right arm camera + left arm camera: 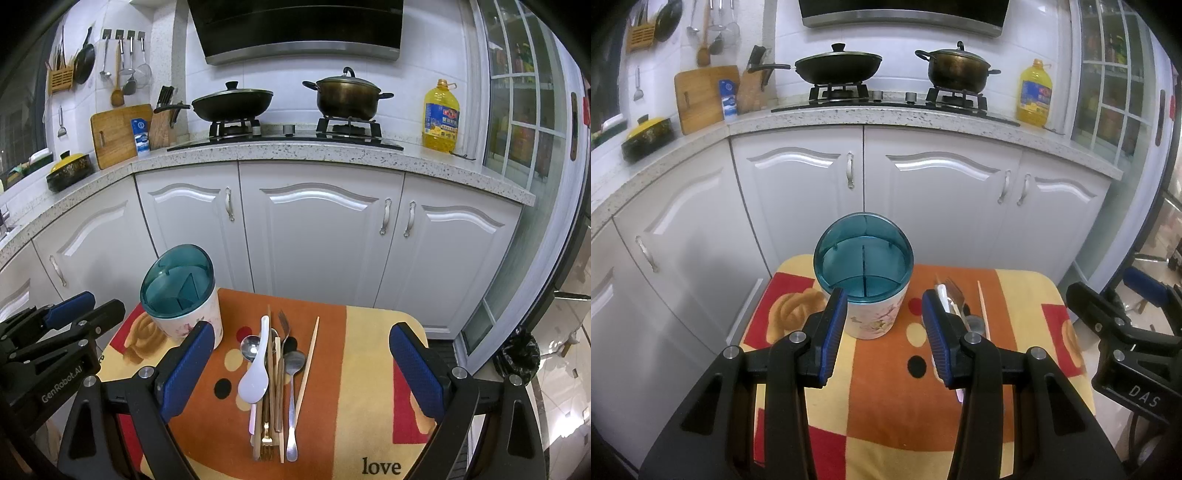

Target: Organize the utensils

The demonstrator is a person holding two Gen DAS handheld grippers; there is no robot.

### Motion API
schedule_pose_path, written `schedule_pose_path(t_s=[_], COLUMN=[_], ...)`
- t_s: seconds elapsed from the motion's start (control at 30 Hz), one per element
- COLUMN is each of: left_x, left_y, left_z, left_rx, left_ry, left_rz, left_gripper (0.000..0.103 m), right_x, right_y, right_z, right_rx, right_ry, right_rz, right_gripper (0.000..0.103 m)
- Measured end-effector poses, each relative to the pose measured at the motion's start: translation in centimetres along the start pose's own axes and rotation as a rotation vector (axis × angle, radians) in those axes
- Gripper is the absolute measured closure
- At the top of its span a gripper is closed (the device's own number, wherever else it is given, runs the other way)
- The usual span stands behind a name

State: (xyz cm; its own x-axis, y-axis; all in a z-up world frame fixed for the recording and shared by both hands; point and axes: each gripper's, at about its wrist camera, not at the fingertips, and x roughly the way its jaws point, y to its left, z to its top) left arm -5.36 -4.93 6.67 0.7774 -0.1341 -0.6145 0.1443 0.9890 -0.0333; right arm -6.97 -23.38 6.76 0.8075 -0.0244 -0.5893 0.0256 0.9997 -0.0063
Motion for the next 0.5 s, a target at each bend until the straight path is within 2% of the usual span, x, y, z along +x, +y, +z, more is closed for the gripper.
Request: schedule_pose_path(t_s=[0.5], left_x=[0.36], left_y=[-0.25], left_z=[-0.29], left_rx=[0.013], left_ry=[0.011], left_rz=[-0.009], left_gripper=[0.062], right_x=[0.15], right_y=[-0.22], right_z=[-0.16], right_rx=[0.0], right_ry=[0.01], right_rz=[-0.003], right_gripper=[0.008])
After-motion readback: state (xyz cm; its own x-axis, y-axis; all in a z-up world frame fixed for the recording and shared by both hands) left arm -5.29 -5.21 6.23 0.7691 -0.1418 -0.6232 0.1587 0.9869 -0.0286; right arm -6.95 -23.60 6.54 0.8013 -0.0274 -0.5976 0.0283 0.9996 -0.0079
